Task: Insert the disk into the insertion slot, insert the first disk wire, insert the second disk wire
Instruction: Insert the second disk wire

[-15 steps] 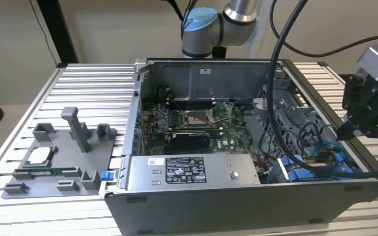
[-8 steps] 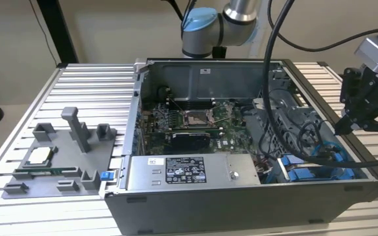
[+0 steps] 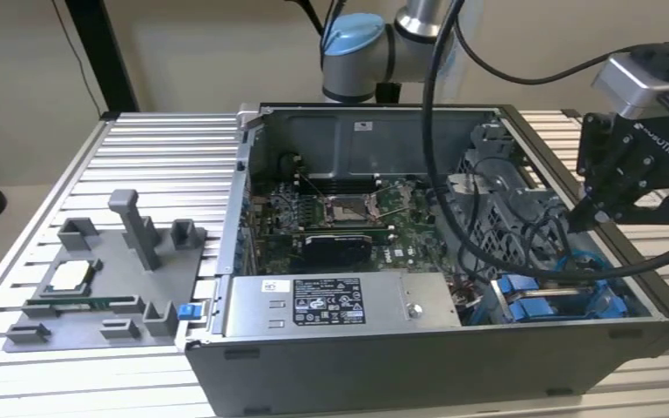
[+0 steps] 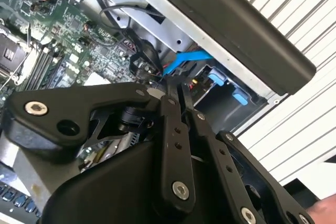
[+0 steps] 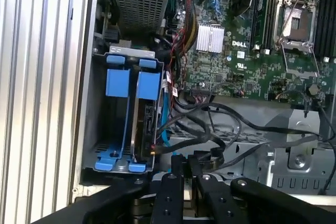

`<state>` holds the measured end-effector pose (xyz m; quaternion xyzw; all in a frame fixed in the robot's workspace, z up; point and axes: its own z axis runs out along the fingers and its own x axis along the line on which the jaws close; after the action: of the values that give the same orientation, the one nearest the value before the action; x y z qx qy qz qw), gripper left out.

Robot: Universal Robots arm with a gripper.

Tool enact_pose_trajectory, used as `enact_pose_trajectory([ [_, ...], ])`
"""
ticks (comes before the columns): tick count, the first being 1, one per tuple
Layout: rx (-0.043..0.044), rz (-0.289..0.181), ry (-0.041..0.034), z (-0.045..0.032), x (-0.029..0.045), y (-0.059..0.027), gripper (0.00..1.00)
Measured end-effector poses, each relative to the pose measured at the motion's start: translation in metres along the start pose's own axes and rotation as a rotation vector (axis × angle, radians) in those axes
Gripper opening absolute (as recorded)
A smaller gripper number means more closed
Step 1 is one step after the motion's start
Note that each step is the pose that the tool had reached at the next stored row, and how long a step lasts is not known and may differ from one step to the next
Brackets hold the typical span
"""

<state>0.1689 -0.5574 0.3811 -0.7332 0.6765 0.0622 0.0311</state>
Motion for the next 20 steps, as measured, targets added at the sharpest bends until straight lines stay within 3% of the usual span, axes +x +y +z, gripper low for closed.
enact_pose_trajectory([
  [11, -0.0002, 0.000, 0.0001, 0.0013, -0.0015, 0.0396, 0.00],
  [13, -0.0003, -0.001, 0.0002, 0.0016, 0.0024, 0.0416, 0.00],
  [20, -0.0014, -0.008, 0.0005, 0.0019, 0.0262, 0.0436, 0.00],
])
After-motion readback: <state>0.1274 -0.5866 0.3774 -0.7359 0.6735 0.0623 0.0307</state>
